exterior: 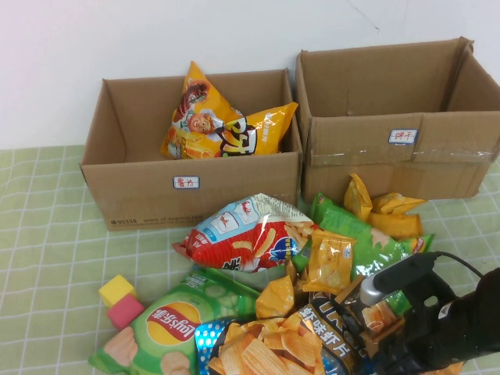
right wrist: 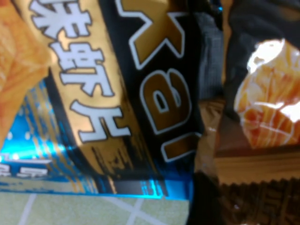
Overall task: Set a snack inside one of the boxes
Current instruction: Pick up the biscuit, then place the biscuit in the biscuit box
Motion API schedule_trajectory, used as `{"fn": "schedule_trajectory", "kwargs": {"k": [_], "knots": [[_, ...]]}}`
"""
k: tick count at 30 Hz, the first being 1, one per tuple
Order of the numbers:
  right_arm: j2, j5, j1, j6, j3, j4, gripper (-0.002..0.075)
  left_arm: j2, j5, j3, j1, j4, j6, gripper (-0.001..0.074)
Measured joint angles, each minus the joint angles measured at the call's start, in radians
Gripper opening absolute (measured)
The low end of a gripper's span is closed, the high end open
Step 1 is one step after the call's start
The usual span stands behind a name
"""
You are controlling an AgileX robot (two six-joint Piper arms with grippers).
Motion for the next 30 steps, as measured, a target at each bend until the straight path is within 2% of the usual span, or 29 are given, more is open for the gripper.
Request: {"fn": "schedule_trajectory", "kwargs": {"k": [7,15,18,25,30], "knots": [[-0.103,0.043,0.000,0.001,-0.047,0.015,0.0407,0.000,0.000,0.000,0.000,0.000,0.000,-0.0003],[-0.265,0.019,0.000,0.001,-0.254,-0.050,0.0405,0.000,0.000,0.000,0.000,0.000,0.000,-0.0003],[-0.267,-0.103,0.000,0.001,-0.350,-0.075,0.0405,0.000,0.000,0.000,0.000,0.000,0.000,-0.0003],[-0.096,-0.582,-0.019,-0.001,-0.574,-0.013,0.0405,0.000,-0.002,0.000,0.000,0.000,0.000,-0.0003],[0.116,-0.742,-0.054,-0.001,-0.728,0.092,0.0404,0.000,-0.002,0.000,0.000,0.000,0.000,-0.0003]]}}
